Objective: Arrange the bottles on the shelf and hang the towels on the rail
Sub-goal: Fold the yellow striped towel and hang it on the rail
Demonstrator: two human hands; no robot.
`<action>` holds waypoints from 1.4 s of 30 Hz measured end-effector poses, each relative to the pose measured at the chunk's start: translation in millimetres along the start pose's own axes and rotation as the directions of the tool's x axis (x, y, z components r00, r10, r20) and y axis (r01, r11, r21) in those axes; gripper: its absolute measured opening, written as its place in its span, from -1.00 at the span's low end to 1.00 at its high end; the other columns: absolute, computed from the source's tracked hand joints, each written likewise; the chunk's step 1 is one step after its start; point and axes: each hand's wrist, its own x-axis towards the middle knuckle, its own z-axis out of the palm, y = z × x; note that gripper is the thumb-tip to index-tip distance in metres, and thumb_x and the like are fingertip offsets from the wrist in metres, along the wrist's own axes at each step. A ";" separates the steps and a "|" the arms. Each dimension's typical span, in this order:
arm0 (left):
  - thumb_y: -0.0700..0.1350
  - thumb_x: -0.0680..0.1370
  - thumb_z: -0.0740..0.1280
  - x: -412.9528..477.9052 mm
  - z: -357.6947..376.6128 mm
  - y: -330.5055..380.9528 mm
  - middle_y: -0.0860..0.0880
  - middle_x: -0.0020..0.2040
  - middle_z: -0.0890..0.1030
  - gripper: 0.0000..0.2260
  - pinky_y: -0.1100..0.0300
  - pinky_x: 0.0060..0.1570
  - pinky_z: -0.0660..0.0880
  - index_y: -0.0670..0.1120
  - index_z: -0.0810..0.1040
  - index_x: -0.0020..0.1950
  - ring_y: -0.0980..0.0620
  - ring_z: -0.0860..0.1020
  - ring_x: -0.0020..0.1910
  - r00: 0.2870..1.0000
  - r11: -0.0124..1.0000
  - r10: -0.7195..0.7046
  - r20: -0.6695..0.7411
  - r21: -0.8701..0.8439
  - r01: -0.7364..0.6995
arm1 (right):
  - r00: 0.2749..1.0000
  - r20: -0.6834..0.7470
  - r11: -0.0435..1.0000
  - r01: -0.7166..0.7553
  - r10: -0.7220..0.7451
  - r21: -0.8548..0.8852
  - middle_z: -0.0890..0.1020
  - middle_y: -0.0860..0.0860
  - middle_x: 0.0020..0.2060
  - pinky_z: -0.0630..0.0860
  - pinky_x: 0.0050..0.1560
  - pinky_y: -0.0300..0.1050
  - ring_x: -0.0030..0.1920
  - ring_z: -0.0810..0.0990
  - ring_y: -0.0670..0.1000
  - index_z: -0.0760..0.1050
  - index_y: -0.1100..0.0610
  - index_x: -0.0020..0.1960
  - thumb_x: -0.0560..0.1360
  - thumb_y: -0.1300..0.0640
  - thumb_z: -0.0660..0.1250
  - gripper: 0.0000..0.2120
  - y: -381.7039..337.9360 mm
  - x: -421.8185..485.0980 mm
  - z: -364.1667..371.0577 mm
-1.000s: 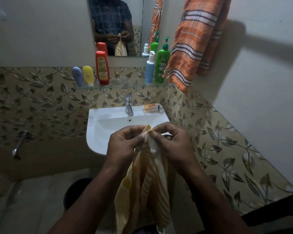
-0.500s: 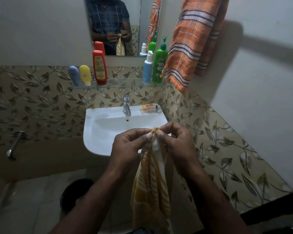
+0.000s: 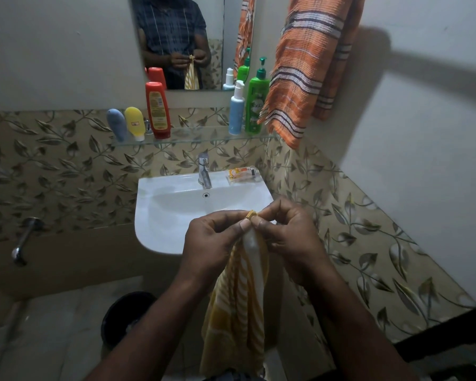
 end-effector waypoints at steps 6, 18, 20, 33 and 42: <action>-0.25 0.59 0.46 4.6 -5.0 -2.7 0.01 -0.07 0.78 -0.78 0.16 -0.05 0.66 0.07 0.78 -0.07 0.04 0.74 -0.04 0.999 0.996 0.031 0.019 0.078 -0.032 | 0.996 0.077 0.991 -0.021 0.032 -0.135 0.74 0.03 0.06 0.72 -0.01 0.07 0.03 0.76 0.05 0.64 0.07 0.18 0.57 0.18 0.50 -0.80 -3.4 1.6 -4.7; -0.08 0.56 0.42 7.2 -7.9 -18.0 0.06 -0.03 0.71 -0.91 -0.11 0.05 0.68 0.07 0.62 0.05 -0.01 0.71 0.03 0.984 0.970 0.135 0.116 0.185 -0.155 | 0.975 -0.077 0.955 0.186 -0.209 -0.232 0.71 0.12 -0.17 0.65 -0.08 0.25 -0.11 0.70 0.22 0.69 0.14 -0.09 0.58 0.16 0.47 -0.91 -10.1 4.0 -7.8; -0.01 0.56 0.45 4.3 -7.7 -23.7 0.03 -0.02 0.72 -0.91 -0.19 0.07 0.67 0.06 0.66 0.05 -0.03 0.71 0.03 0.981 0.970 0.123 0.147 0.192 -0.150 | 0.969 -0.087 0.952 0.205 -0.229 -0.228 0.72 0.08 -0.20 0.65 -0.08 0.27 -0.12 0.69 0.23 0.69 0.12 -0.11 0.55 0.09 0.48 -0.89 -12.7 3.9 -9.3; 0.15 0.56 0.46 14.8 -5.1 -44.4 0.13 0.05 0.74 -0.85 -0.08 0.11 0.67 0.23 0.66 0.12 0.10 0.71 0.08 0.973 0.962 -0.040 0.227 0.272 -0.023 | 0.979 0.025 0.976 0.205 -0.204 -0.076 0.61 0.34 -0.08 0.57 -0.02 0.14 -0.11 0.61 0.15 0.61 0.23 0.00 0.59 0.10 0.37 -0.82 -25.9 5.3 -13.2; -0.14 0.54 0.51 20.9 -7.3 -37.2 -0.05 -0.19 0.76 -0.92 0.32 -0.33 0.55 -0.08 0.77 -0.14 0.12 0.69 -0.30 0.975 0.993 -0.106 0.197 0.073 0.093 | 0.977 -0.014 0.974 0.214 -0.215 -0.069 0.61 0.20 -0.15 0.56 -0.04 0.04 -0.11 0.58 0.09 0.60 0.29 0.00 0.61 0.17 0.40 -0.84 -29.6 12.0 -17.8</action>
